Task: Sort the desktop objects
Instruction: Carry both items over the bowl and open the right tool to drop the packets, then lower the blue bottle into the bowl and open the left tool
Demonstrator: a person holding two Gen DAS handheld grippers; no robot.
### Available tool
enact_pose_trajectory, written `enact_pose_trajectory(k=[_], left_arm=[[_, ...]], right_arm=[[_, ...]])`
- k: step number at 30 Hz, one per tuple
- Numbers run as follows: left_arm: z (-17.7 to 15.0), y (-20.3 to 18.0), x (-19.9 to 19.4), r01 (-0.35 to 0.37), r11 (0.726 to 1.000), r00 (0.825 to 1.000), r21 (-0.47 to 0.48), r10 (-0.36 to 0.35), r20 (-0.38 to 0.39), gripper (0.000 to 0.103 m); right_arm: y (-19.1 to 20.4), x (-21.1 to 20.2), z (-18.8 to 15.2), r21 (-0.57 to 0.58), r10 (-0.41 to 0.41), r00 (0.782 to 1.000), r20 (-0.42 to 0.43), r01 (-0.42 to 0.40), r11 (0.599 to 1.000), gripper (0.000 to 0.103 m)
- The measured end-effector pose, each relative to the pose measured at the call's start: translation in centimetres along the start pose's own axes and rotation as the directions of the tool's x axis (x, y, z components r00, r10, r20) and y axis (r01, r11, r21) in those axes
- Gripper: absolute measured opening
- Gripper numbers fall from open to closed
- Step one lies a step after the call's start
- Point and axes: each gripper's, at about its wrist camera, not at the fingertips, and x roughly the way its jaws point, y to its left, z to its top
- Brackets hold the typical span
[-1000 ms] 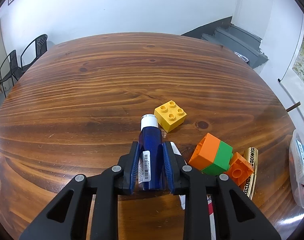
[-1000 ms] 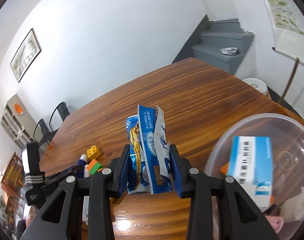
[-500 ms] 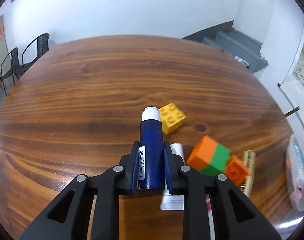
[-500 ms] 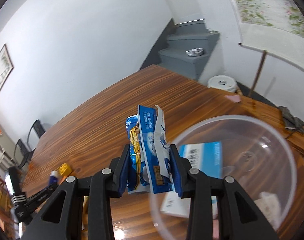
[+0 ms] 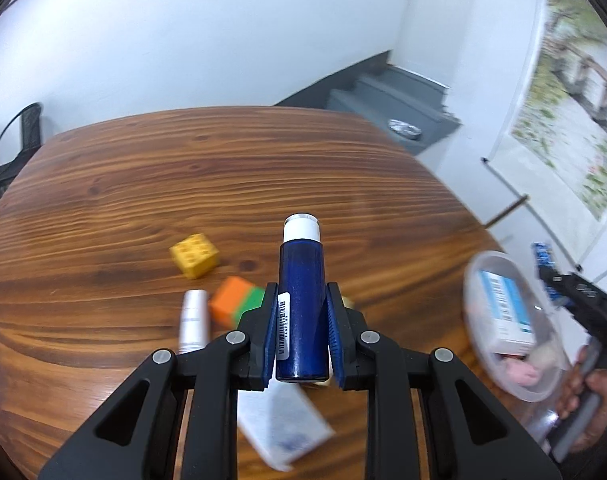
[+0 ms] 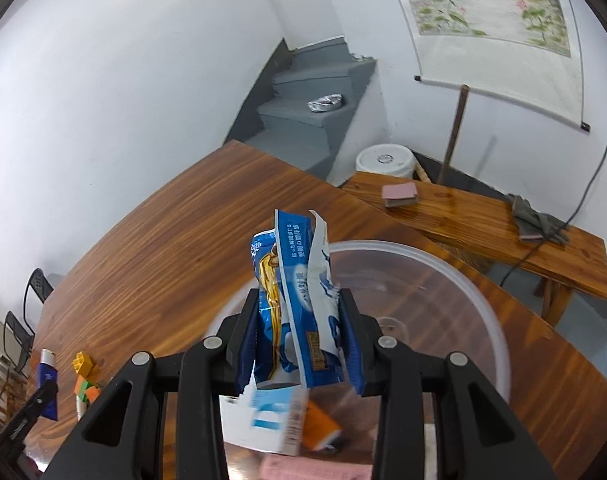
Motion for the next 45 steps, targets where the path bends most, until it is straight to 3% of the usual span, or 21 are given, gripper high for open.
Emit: enact_pose_trajectory(k=[4,12,23,29,33,43,45], left_arm=[[0.0,-3.5,0.0,0.072,0.996,0.997,0.046,-0.072,-0.012,0.024],[-0.2,-9.2,0.9,0.188,0.977,0.982,0.1,-0.183,-0.053,0.024],[-1.1,-14.1,2.5,0.27,0.953,0.959,0.139,-0.255,-0.121,0.024],[-1.7,-16.7,3.3,0.354,0.924,0.928,0.142,-0.328,-0.179,0.024],[-2.0,-18.7,3.9,0.375,0.912,0.919,0.165,-0.342,-0.198,0.024],[-3.1,-21.6,5.4,0.452,0.871,0.877,0.192,-0.395,-0.273,0.025],[-3.0,-21.2,5.9,0.46,0.875,0.864,0.15,-0.402,-0.302,0.034]], right_arm=[[-0.6,0.3,-0.2,-0.026,-0.04,0.999,-0.016,0.04,0.999,0.041],[-2.4,0.4,-0.3,-0.011,-0.027,0.999,-0.047,0.027,1.0,0.041],[-4.5,-1.1,0.1,0.074,0.006,1.0,0.018,-0.007,0.997,0.043],[-5.2,-2.0,0.3,0.12,0.016,0.998,0.061,-0.023,0.992,0.043],[-5.6,-2.7,0.4,0.146,0.012,0.996,0.092,-0.025,0.989,0.043],[-6.8,-3.8,0.6,0.199,-0.019,0.989,0.148,-0.011,0.98,0.043],[-7.0,-3.8,0.6,0.207,-0.018,0.989,0.149,-0.013,0.978,0.043]])
